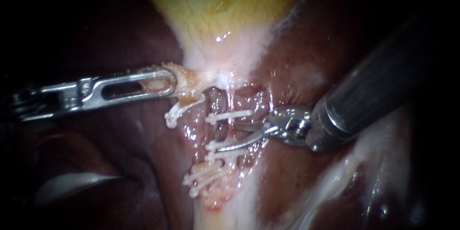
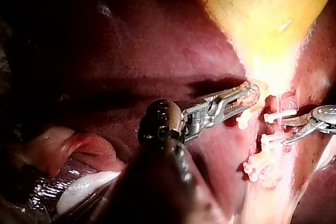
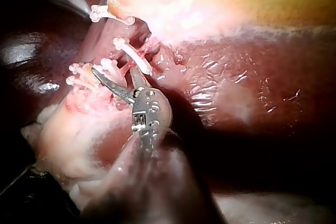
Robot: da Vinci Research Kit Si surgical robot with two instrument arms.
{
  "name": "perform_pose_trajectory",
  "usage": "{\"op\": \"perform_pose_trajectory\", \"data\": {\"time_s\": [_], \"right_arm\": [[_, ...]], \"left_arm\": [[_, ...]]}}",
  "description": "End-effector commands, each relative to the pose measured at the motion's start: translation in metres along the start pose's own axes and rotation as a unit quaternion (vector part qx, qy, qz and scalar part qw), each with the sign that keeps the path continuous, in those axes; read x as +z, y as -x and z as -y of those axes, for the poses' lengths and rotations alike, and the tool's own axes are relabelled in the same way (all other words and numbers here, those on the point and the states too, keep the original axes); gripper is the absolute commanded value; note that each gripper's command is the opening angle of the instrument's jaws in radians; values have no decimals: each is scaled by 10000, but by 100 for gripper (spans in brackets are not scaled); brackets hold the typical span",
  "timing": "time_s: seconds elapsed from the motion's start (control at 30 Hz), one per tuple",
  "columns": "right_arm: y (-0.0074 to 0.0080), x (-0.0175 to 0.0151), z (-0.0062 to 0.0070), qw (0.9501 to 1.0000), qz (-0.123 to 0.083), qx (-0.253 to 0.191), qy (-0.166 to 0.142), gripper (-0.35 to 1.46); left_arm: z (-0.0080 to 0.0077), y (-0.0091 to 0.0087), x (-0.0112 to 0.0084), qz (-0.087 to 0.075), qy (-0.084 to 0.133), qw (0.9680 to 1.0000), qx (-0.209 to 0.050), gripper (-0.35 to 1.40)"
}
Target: Go to the cutting position right tube
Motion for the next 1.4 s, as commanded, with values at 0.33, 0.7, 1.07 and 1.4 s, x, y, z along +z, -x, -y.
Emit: {"op": "perform_pose_trajectory", "data": {"time_s": [0.33, 0.7, 1.07, 1.4], "right_arm": [[-14, 18, 10, 9982, -363, 82, -468, 139], [-18, 26, 14, 9948, -604, 241, -790, 139], [-22, 33, 14, 9893, -828, 542, -1072, 141], [-26, 39, 11, 9857, -981, 709, -1173, 143]], "left_arm": [[0, 0, 0, 0, 2, 10000, 0, -35], [0, 0, 0, 1, 2, 10000, 0, -35], [0, 0, 0, 0, 2, 10000, 0, -35], [0, 0, 0, 0, 2, 10000, 0, -35]]}}
